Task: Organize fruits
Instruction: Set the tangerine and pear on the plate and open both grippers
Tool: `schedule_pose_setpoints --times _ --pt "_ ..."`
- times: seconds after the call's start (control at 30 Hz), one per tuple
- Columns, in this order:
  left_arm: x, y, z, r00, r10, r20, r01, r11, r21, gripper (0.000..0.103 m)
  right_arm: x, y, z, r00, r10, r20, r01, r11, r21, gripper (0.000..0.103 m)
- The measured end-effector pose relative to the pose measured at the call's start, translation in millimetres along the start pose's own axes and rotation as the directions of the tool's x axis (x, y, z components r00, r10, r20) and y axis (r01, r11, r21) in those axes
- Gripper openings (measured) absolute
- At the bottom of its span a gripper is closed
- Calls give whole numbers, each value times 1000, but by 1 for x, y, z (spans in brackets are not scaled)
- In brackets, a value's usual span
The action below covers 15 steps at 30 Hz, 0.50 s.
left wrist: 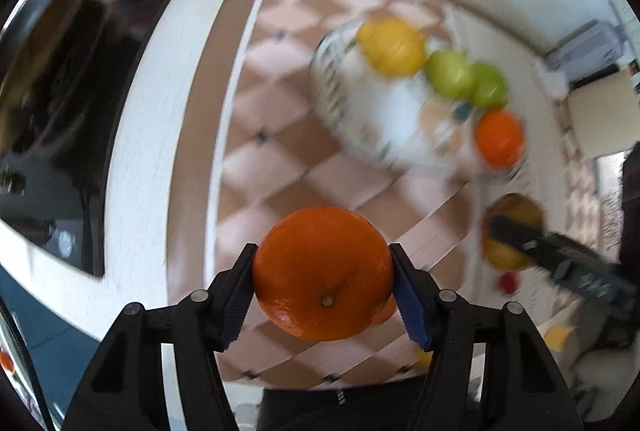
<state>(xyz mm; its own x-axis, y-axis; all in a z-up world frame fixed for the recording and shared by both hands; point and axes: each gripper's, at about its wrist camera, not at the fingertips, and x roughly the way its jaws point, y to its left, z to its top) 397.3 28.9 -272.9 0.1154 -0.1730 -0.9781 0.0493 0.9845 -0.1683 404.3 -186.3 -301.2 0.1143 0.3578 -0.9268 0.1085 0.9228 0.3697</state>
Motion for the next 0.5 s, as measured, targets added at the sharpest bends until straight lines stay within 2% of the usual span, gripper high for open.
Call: schedule_pose_setpoints --times 0.17,0.3,0.5 --pt "7 -17 58 998 -57 0 57 998 -42 61 8 16 40 999 -36 7 36 998 -55 70" --pt "36 -15 99 993 -102 -66 95 990 -100 61 23 28 62 998 -61 -10 60 993 -101 70" --pt "76 -9 122 960 -197 -197 156 966 -204 61 44 34 75 996 -84 -26 80 986 -144 70"
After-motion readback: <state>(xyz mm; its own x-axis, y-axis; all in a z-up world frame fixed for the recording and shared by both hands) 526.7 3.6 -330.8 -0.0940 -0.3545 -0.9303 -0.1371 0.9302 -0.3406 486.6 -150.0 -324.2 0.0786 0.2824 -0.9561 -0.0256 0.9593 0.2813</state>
